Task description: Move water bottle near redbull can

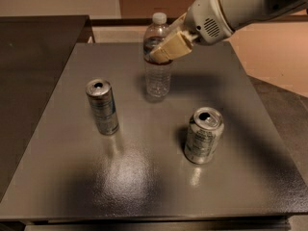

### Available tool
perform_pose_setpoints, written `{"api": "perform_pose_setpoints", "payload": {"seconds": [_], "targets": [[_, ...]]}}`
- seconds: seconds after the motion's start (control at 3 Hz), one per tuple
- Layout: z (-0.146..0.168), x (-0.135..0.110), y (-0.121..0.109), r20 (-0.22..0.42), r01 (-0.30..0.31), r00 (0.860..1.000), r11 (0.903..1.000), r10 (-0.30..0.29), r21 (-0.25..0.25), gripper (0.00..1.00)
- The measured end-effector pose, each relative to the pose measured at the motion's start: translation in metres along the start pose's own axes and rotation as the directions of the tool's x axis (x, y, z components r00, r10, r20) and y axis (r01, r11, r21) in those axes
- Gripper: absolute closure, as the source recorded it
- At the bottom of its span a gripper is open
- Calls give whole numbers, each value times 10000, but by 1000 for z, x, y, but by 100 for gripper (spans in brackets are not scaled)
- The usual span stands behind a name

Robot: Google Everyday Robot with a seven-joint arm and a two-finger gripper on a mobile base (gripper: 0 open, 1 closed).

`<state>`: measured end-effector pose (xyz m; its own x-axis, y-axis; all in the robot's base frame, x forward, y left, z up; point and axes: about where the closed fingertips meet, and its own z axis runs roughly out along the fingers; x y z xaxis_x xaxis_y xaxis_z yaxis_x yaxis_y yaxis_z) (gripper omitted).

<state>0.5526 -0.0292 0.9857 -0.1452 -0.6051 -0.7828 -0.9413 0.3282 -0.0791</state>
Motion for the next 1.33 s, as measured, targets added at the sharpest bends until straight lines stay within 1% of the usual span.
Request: {"api": "perform_pose_setpoints", "payload": {"seconds": [0.33,0.67,1.33], "targets": [[7,0,23,-192,447,9988,9987,-452,-247,100],[14,2,42,-295,616,9976,9966,-633,-550,100],[25,2,64,-170,584,9980,9936,-603,-971,100]]}}
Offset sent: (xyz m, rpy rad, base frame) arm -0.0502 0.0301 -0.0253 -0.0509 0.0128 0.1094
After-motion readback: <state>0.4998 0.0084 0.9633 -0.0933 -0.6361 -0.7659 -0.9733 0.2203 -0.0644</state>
